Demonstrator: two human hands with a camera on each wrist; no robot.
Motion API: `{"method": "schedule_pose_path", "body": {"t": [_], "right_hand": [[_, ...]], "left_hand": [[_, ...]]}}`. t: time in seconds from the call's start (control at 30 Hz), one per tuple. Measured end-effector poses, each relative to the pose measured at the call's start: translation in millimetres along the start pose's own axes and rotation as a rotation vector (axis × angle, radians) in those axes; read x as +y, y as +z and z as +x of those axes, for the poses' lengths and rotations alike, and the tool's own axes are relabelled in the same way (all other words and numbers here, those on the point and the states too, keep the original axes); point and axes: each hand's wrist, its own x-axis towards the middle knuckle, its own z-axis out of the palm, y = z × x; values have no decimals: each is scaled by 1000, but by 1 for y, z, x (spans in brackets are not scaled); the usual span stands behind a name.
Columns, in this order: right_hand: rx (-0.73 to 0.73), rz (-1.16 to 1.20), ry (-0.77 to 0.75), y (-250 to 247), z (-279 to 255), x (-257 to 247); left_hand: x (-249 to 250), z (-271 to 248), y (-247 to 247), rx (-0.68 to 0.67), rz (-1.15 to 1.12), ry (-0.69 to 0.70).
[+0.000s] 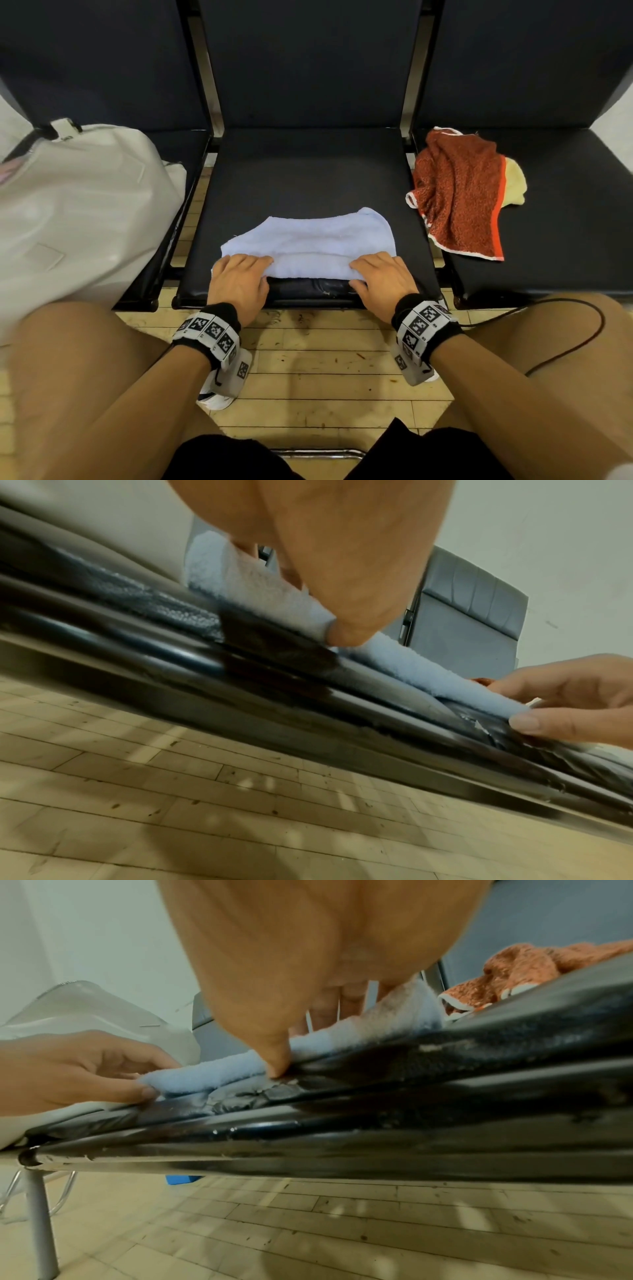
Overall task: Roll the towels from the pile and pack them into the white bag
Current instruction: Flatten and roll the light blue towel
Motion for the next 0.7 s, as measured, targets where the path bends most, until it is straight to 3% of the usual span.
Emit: {"method": "schedule_pose_path", "body": {"t": [0.13,0.23,0.4,0.6,0.7], "right_hand": [[25,-17,3,-7,2,2],[-19,-24,-10,-17,1,2],[-93,158,46,-25,-4,-1],[109,59,-34,-12,3,3],[109,-19,-67,-5,4,-2]], "left_hand": [[1,0,-7,50,10,-4],[3,0,-12,0,38,-20],[2,-1,-11,-39,-17,-41],[4,0,-2,103,28,21],[6,1,1,112,58,81]]}}
